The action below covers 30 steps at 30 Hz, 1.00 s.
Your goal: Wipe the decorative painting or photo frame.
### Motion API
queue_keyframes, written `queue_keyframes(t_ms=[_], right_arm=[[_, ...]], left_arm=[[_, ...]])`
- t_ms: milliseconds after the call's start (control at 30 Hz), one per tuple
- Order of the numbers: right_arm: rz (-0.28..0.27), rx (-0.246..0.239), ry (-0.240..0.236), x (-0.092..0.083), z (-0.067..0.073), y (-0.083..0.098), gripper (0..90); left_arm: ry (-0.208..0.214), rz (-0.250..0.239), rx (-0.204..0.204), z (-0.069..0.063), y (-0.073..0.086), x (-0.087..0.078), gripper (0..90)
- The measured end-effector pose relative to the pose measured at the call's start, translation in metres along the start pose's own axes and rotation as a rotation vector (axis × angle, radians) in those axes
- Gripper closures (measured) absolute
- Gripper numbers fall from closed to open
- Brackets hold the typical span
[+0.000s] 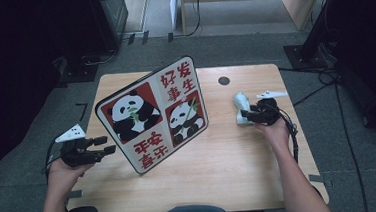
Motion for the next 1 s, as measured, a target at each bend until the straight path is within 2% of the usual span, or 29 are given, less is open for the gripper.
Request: queue_keyframes(t_ms=[200,567,700,933,1000], right_arm=[[0.000,-0.021,-0.006,-0.012,0.007,0.005,47.3],[0.005,-0.050,-0.031,-0.028,0.022,0.018,46.0],[-0.003,-0.059,-0.047,-0.033,0.028,0.021,46.0],[-0.024,-0.102,-0.059,-0.042,0.039,0.026,44.9],[-0.025,-0.098,-0.069,-0.045,0.041,0.028,43.6]], left_arm=[[-0.013,0.016,-0.037,0.007,-0.001,0.007,41.7],[-0.018,-0.003,-0.033,0.015,-0.004,0.016,39.8],[-0.032,-0.003,-0.043,0.019,-0.003,0.021,40.6],[-0.060,-0.002,-0.023,0.024,-0.004,0.026,40.5],[-0.061,0.005,-0.019,0.024,-0.004,0.027,40.1]])
Point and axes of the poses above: each handheld gripper's, and its own axes: x roughly forward along the jaws, y roughly out of its underside, z roughly to its left, the point moved 4 cm from there along x, roughly forward along the jaws, and after that the axes turned 4 degrees about y, right-handed, at the moved point
